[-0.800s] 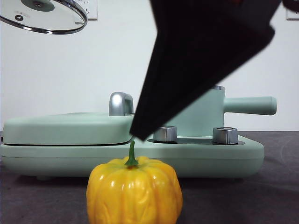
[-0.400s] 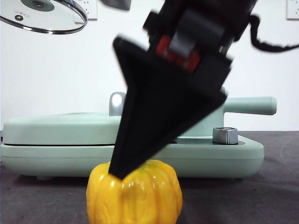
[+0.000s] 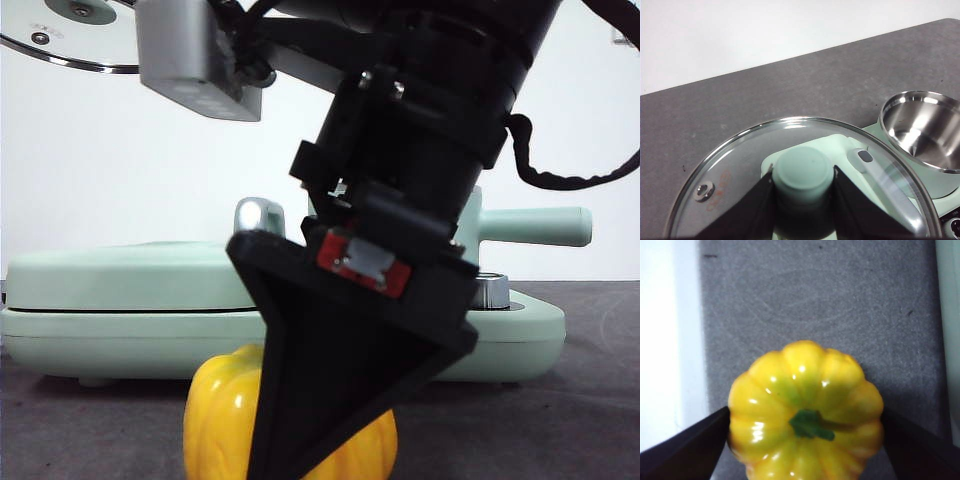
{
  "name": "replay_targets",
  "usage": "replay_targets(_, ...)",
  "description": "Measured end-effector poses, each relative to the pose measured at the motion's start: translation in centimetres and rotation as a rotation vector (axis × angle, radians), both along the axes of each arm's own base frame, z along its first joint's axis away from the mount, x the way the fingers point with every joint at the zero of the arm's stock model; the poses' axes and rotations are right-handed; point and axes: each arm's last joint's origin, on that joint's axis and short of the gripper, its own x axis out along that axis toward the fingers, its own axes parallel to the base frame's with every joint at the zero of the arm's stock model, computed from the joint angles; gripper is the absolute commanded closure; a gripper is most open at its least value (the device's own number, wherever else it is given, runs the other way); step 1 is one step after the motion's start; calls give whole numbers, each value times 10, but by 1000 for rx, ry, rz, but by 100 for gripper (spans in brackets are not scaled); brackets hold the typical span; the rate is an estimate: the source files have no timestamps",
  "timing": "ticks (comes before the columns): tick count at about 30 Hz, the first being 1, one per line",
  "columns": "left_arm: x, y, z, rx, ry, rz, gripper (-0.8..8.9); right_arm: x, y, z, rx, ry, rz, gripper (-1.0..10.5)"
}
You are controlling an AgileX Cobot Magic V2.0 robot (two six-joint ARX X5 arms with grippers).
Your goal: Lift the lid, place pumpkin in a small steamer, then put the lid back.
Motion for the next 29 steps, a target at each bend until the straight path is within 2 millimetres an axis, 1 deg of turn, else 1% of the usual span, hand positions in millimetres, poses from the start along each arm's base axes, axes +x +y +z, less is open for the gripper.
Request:
replay_targets(5, 0, 0, 0, 0, 0, 0, 799, -2, -4, 3, -16, 41, -46, 551)
replay_targets(8, 0, 0, 0, 0, 0, 0, 799, -7, -12, 12, -26, 69, -91, 551)
replay_targets(12, 0, 0, 0, 0, 0, 0, 799, -12, -27, 33, 9, 100, -184, 551)
replay_targets(20, 0, 0, 0, 0, 0, 0, 799, -18, -64, 79, 78, 205, -503, 551)
replay_targets(24, 0, 0, 0, 0, 0, 0, 799, -18, -82, 100, 73, 230, -646, 551)
replay_targets(29, 0, 0, 0, 0, 0, 0, 799, -10, -100, 131, 25, 250, -778, 551)
